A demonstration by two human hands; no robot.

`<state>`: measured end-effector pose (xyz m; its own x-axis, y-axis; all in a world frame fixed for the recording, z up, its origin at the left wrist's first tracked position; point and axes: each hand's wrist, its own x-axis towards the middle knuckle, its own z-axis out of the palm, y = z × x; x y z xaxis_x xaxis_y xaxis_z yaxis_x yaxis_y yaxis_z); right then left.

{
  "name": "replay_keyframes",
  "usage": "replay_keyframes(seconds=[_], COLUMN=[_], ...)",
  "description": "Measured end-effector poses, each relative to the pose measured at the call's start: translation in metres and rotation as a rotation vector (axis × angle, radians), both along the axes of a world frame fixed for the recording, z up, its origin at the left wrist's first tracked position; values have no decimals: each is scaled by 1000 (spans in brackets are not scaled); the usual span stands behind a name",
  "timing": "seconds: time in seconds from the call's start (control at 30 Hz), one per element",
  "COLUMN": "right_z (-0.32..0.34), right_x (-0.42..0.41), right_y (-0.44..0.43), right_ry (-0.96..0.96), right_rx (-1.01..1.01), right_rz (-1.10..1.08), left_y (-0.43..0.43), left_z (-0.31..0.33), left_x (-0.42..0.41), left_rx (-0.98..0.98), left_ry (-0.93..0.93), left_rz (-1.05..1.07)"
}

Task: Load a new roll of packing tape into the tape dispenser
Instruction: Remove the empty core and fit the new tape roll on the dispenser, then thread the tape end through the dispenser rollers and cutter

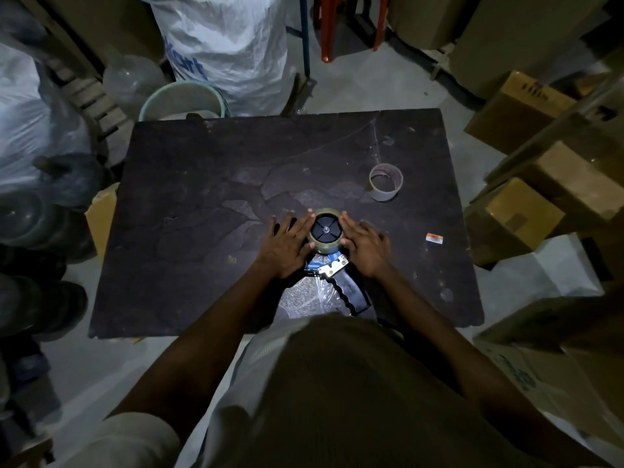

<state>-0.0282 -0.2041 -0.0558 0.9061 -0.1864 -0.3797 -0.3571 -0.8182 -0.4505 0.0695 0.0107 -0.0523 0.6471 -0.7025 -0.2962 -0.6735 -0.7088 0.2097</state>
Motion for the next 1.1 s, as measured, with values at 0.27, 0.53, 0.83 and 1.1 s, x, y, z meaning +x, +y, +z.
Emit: replay_keyframes(seconds=[0.27, 0.53, 0.83, 1.1], right_z=[4, 9, 11, 11], right_x=[2, -35, -36, -40], right_y=[1, 10, 45, 57], right_ry=[-31, -351, -303, -300], right_rx=[15, 183, 109, 155], right_rz=[-24, 27, 219, 157], left_y=[3, 37, 49, 63], left_z=[6, 16, -1, -14], left_x=[-6, -72, -69, -83], left_rx=[-138, -607, -599, -583], left_ry=[42, -137, 14, -100], left_rz=[61, 260, 468, 440])
